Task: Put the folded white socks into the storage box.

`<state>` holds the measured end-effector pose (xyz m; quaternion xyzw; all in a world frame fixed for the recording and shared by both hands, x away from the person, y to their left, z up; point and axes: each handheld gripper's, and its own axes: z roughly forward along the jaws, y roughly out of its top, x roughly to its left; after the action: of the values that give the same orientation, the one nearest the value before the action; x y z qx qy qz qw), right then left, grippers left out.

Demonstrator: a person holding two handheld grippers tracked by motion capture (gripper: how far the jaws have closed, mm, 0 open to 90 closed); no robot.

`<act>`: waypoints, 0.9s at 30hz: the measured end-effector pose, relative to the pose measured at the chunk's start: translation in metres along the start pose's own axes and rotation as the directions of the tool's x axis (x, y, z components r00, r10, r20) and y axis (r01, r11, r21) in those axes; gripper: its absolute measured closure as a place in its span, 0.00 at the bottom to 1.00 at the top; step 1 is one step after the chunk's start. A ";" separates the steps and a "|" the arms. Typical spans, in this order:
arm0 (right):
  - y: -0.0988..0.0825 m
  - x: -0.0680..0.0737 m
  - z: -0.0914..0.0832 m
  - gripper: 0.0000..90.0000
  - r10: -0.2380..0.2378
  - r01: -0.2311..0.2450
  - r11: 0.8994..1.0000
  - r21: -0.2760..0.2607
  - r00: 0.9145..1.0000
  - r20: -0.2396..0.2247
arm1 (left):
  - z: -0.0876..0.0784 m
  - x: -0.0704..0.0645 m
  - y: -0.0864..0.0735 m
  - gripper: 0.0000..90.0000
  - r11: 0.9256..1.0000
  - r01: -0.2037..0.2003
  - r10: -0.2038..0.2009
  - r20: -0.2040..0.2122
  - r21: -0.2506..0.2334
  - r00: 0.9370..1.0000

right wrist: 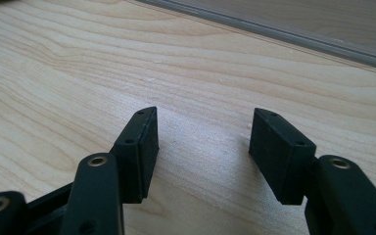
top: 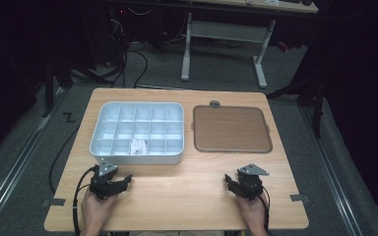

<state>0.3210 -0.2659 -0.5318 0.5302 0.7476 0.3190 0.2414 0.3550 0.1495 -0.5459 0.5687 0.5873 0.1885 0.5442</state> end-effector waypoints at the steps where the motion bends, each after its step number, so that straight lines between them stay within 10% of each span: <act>1: 0.000 0.000 0.000 0.50 -0.001 0.001 1.000 -0.001 1.000 0.000 | 0.000 0.000 0.000 0.40 1.000 0.000 0.000 0.000 0.000 1.000; 27: 0.000 0.000 0.000 0.48 -0.003 0.003 1.000 0.000 1.000 -0.004 | 0.000 -0.002 -0.003 0.36 1.000 -0.025 0.025 0.011 -0.001 1.000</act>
<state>0.3212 -0.2658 -0.5320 0.5284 0.7489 0.3197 0.2404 0.3528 0.1472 -0.5481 0.5767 0.5771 0.1923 0.5453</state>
